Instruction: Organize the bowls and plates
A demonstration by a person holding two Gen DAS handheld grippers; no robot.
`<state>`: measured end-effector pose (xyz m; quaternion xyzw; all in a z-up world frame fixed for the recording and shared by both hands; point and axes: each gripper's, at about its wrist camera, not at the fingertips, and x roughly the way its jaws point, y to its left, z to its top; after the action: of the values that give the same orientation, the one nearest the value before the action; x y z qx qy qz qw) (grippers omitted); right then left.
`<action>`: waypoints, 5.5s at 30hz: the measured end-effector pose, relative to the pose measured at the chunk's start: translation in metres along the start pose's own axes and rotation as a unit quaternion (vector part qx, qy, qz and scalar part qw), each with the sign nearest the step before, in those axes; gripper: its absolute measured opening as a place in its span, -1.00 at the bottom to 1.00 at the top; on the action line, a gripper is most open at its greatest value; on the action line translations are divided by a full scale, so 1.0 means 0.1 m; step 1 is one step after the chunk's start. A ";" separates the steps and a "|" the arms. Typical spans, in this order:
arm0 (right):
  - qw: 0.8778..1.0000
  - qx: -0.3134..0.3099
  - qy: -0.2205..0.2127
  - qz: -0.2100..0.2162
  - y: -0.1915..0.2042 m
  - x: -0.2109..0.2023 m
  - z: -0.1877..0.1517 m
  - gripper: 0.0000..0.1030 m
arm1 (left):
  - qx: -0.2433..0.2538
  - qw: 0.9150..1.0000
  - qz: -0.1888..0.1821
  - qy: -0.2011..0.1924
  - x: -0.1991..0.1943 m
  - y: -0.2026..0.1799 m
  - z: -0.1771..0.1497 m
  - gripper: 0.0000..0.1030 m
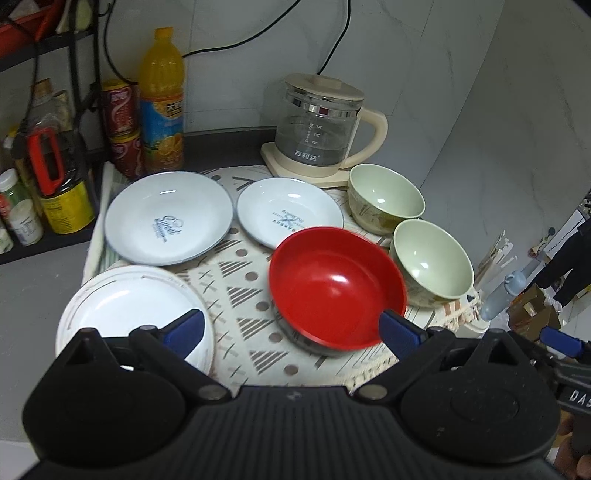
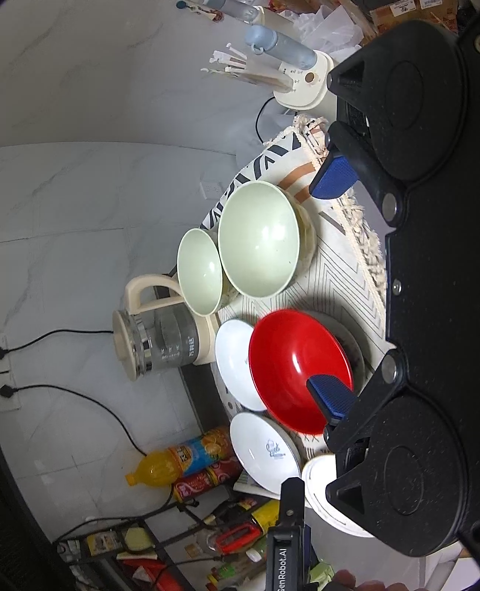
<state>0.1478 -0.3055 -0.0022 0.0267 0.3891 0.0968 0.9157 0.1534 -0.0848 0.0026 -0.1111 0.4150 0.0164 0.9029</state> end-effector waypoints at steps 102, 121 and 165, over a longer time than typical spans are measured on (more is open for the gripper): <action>0.994 0.064 0.083 0.037 -0.61 1.43 0.86 -0.63 | 0.040 0.994 -0.068 0.071 1.58 -1.09 1.26 -0.49; 0.991 0.029 0.099 0.080 -0.06 1.40 0.82 -0.63 | -0.009 0.998 -0.027 0.053 1.22 -0.54 1.16 -0.49; 0.977 -0.054 0.188 0.086 0.35 1.55 0.44 -0.54 | -0.078 0.988 0.013 0.136 1.30 0.00 0.51 -0.41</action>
<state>0.2792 -0.2398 -0.0765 -0.0083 0.5443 0.1996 0.8147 0.2764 -0.0820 -0.0631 -0.1767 0.5331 0.0451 0.8262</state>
